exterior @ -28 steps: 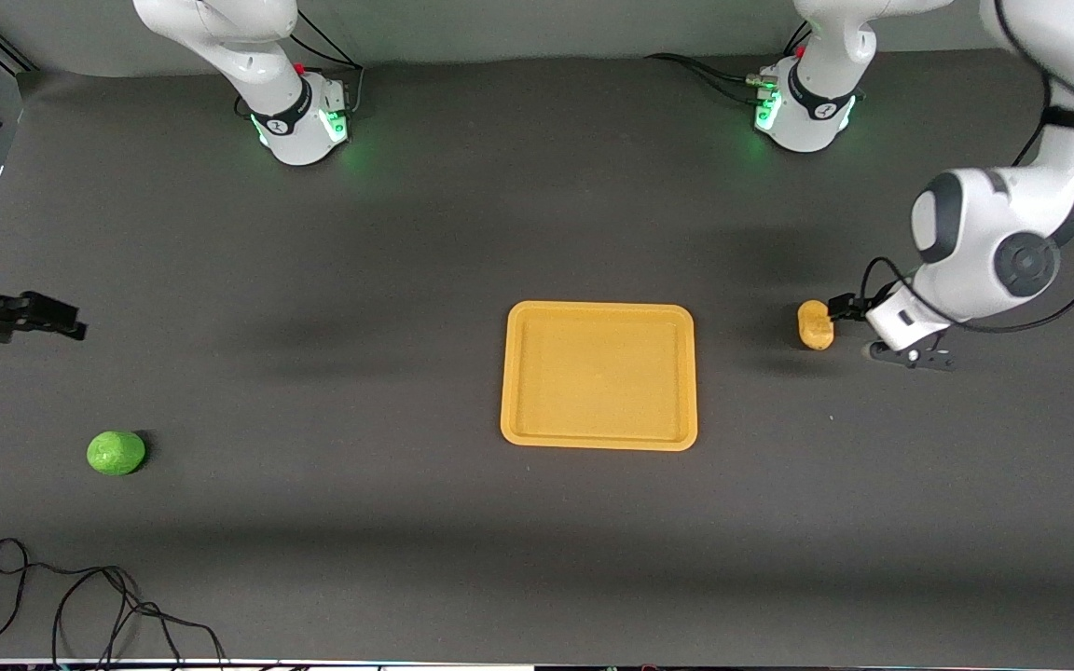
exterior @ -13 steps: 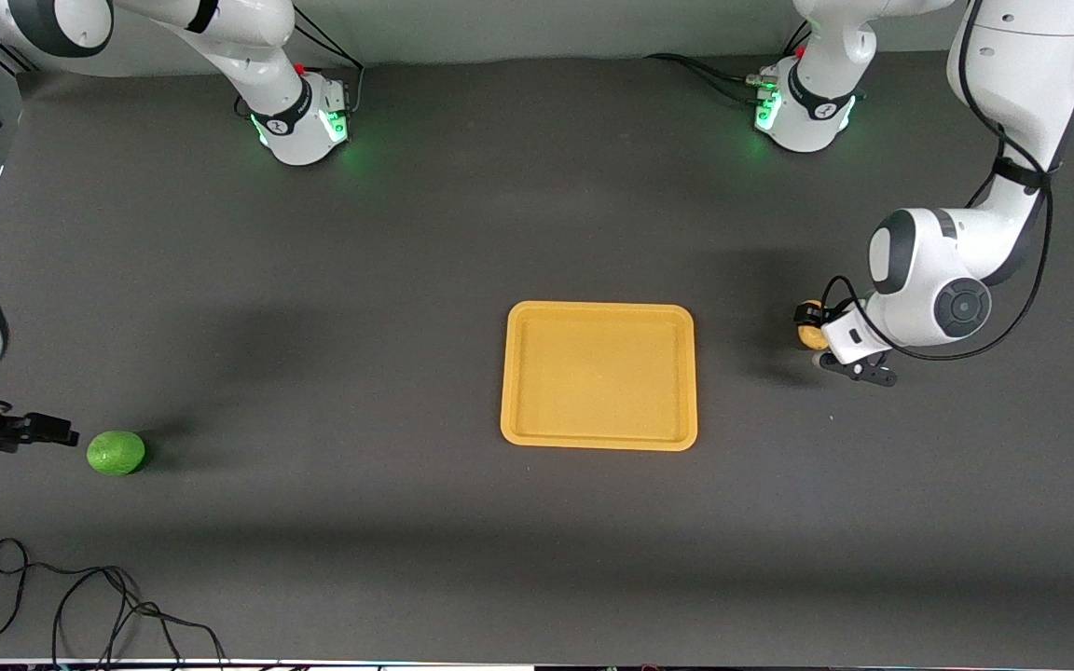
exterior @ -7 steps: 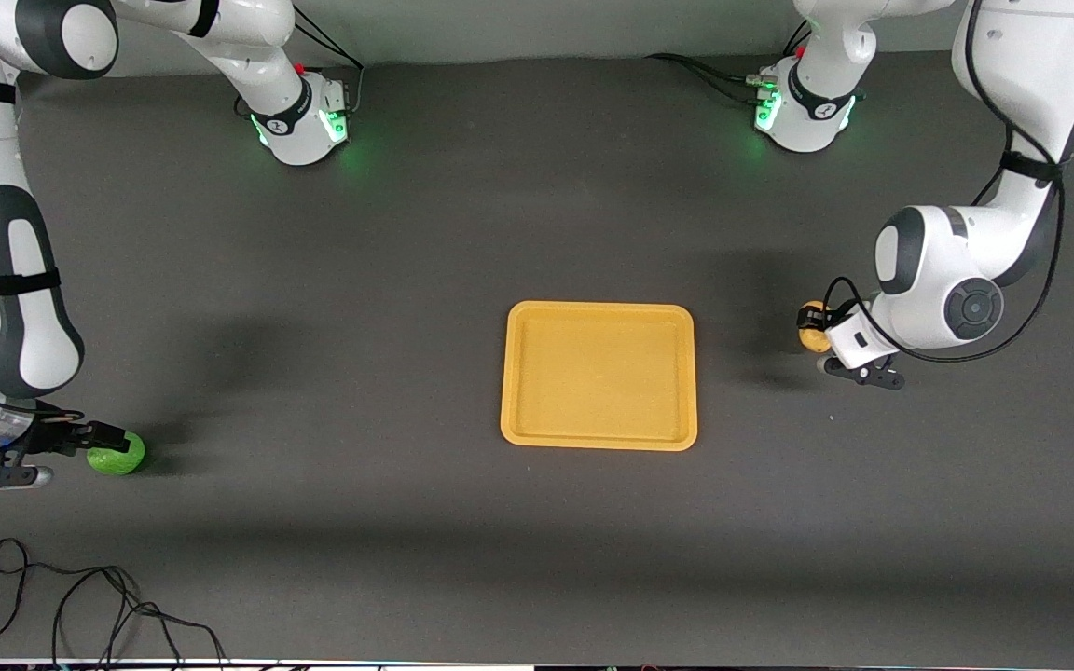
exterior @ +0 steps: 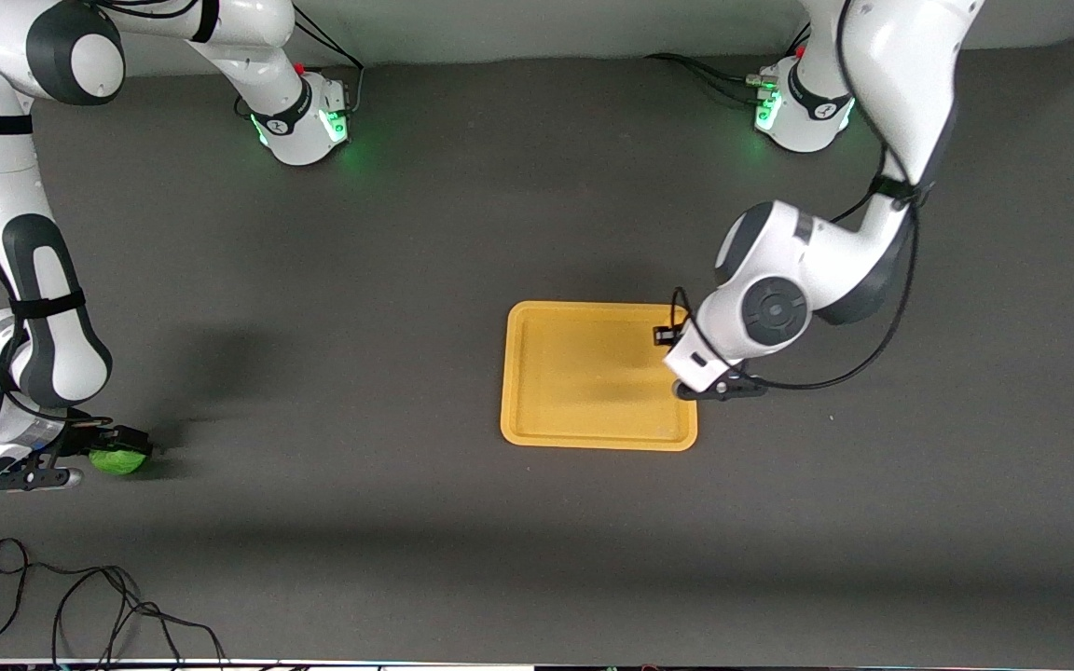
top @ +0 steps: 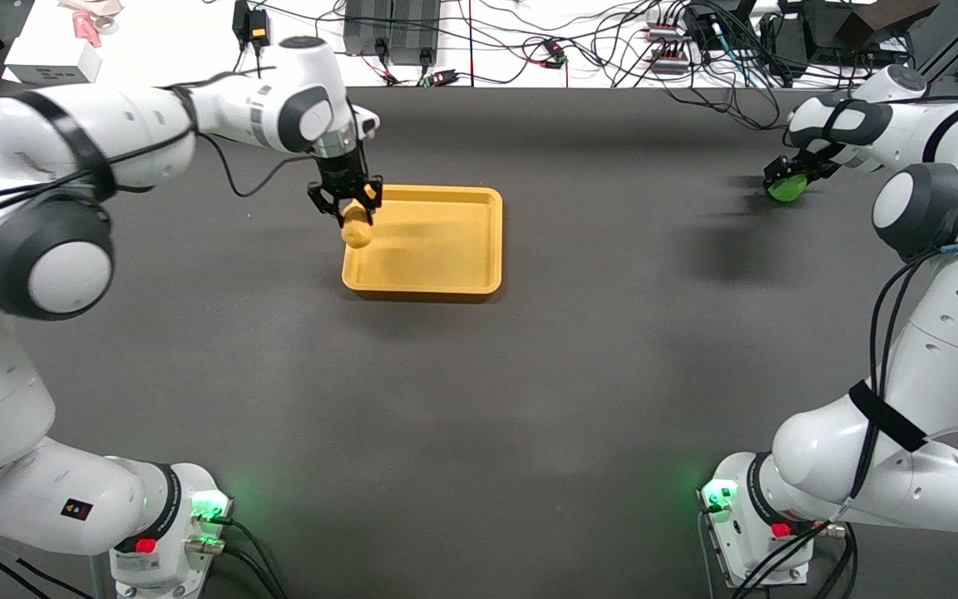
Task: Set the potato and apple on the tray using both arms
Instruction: 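Carry the potato with the left gripper while the right gripper grasps the apple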
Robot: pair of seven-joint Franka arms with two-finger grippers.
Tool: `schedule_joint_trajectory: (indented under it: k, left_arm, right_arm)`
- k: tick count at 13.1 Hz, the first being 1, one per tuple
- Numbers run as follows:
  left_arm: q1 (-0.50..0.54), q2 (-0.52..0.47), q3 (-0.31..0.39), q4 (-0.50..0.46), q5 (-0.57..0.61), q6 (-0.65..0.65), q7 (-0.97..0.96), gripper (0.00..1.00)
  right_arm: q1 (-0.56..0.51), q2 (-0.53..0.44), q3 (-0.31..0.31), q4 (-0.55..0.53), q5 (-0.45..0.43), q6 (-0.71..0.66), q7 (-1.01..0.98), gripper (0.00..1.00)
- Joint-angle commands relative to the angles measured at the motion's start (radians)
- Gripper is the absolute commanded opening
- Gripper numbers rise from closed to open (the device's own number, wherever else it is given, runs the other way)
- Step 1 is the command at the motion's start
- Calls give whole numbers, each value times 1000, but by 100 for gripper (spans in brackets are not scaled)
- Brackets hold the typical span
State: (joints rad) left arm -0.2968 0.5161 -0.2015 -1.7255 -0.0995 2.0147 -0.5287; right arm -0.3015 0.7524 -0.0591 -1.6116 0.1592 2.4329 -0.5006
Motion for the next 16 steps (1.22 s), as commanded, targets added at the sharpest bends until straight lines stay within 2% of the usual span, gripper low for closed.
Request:
schedule_joint_trajectory:
  k: [1, 2, 3, 4, 5, 6, 7, 8, 9, 10, 11, 13, 16]
  left_arm:
    - [-16, 103, 16, 86, 24, 13, -31, 0]
    - [-16, 119, 16, 86, 39, 42, -33, 1]
    - [-18, 125, 16, 86, 43, 50, -36, 7]
    - [-21, 127, 17, 86, 43, 52, -37, 7]
    - [-25, 127, 16, 86, 43, 52, -39, 7]
    - [-25, 127, 16, 86, 43, 52, -39, 8]
    - [-25, 128, 17, 86, 44, 52, -37, 14]
    - [-25, 131, 17, 84, 55, 52, -36, 25]
    - [-25, 136, 17, 86, 66, 53, -36, 47]
    - [-25, 137, 17, 86, 82, 53, -37, 53]
    - [-25, 139, 17, 86, 95, 55, -36, 71]
    - [-25, 142, 17, 86, 110, 55, -36, 98]
    - [-22, 134, 17, 86, 110, 41, -36, 100]
  right_arm:
    - [-1, 7, -1, 25, 36, 0, -72, 67]
    - [-1, 8, -1, 27, 36, -2, -85, 46]
    - [-1, 7, -2, 27, 36, -5, -90, 33]
    - [2, -2, -2, 27, 34, -11, -88, 30]
    - [7, -18, -2, 32, 33, -26, -87, 30]
    - [12, -71, -4, 42, 25, -100, -78, 30]
    - [19, -123, -8, 58, 20, -192, -72, 30]
    - [47, -180, -16, 67, -12, -263, -56, 30]
    - [56, -236, -19, 67, -61, -320, -12, 30]
    - [58, -293, -16, 68, -105, -383, 32, 30]
    - [76, -351, -13, 70, -131, -459, 66, 30]
    - [117, -454, -16, 67, -135, -585, 109, 30]
    - [194, -548, -16, 50, -135, -717, 247, 30]
